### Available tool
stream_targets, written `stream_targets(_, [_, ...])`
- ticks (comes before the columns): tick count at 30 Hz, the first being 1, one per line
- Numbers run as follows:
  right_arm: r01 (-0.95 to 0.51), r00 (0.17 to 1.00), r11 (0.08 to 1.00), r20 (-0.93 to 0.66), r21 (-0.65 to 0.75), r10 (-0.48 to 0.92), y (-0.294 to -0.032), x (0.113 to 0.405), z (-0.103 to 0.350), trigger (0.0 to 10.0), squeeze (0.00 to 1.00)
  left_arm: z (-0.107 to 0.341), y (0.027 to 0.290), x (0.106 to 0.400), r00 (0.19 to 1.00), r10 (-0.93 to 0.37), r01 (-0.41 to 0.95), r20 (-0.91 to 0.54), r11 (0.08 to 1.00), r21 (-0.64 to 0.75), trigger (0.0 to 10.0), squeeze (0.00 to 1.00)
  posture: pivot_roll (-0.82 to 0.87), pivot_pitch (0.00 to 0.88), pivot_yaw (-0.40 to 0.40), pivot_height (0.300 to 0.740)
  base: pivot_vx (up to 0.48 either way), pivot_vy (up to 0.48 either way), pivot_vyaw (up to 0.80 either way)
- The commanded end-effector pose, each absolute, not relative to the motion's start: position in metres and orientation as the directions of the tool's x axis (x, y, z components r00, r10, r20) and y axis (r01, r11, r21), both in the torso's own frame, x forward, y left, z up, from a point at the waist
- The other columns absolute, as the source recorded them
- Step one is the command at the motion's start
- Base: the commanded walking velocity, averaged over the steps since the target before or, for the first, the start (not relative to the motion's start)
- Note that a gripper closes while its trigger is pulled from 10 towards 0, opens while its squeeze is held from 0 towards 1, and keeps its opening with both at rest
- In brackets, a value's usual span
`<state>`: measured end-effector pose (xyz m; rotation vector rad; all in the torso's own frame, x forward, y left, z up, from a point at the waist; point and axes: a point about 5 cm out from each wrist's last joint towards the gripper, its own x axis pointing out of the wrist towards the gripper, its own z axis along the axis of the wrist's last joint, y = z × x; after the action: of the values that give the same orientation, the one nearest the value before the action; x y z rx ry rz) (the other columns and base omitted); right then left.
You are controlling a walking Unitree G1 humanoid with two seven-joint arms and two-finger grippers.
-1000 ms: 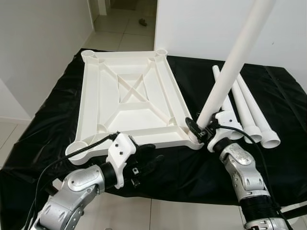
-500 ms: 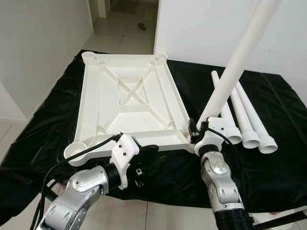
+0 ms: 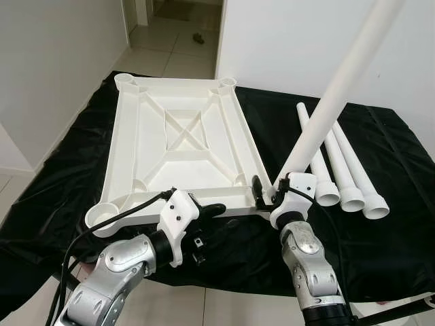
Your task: Building children table
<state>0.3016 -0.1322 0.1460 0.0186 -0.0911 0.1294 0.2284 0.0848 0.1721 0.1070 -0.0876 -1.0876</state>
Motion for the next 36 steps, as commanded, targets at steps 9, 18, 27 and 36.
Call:
stream_targets(9, [-0.344,0.932,0.937,0.102,-0.054,0.348,-0.142,0.311,0.150,10.0,0.00,0.157,0.083,0.238,0.525,-0.851,0.842,-0.004,0.519,0.148,10.0,0.00,0.08,0.073,-0.078,0.740,0.000,0.000,0.00])
stream_targets(18, [-0.454,0.880,0.883,0.094,-0.123,0.465,-0.150,0.315,0.154,10.0,0.00,0.147,0.078,0.251,0.586,-0.811,0.800,-0.007,0.576,0.168,10.0,0.00,0.06,0.077,-0.061,0.740,0.000,0.000,0.00])
stream_targets(27, [-0.544,0.831,0.828,0.049,-0.136,0.554,-0.163,0.313,0.142,0.0,0.00,0.146,0.065,0.259,0.599,-0.800,0.791,0.021,0.596,0.134,10.0,0.00,0.06,0.077,-0.041,0.740,0.000,0.000,0.00])
stream_targets(36, [-0.530,0.843,0.844,0.054,-0.076,0.534,-0.164,0.310,0.135,0.0,0.00,0.143,0.051,0.250,0.567,-0.822,0.816,0.043,0.569,0.100,10.0,0.00,0.06,0.070,-0.038,0.740,0.000,0.000,0.00])
